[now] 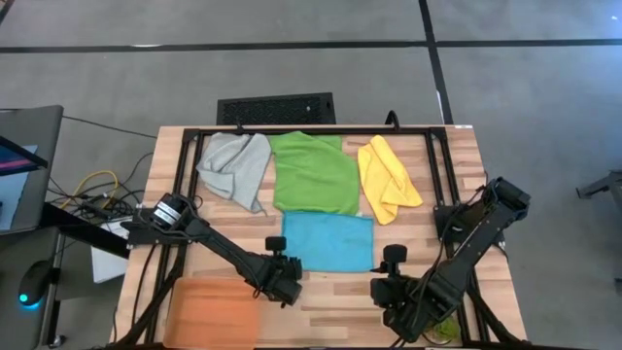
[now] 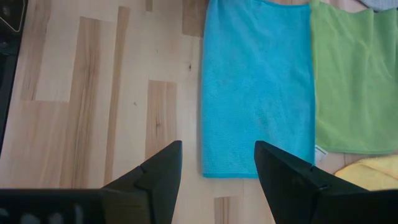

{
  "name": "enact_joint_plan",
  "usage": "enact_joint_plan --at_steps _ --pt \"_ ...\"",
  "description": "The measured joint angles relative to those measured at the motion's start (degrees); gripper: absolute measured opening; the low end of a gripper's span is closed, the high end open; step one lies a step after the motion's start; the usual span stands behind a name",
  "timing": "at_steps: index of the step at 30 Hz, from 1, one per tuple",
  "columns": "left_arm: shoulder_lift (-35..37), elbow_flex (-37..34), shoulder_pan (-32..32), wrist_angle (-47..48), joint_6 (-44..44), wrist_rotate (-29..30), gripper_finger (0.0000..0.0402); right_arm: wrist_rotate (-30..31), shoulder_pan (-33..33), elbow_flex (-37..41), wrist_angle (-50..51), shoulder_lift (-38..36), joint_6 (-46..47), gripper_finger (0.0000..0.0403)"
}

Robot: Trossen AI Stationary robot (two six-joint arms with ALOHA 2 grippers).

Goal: Fold microfiber towels
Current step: Fold the blue microfiber towel

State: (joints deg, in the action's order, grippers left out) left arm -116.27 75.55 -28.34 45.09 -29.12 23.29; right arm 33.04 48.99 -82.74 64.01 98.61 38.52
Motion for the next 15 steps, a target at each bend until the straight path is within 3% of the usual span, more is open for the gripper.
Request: enact_joint_plan --at_steps 15 --pt "1.01 8.42 2.43 1.63 12.46 1.24 0.0001 0.00 0.04 0.00 0.37 0.00 0.02 0.0225"
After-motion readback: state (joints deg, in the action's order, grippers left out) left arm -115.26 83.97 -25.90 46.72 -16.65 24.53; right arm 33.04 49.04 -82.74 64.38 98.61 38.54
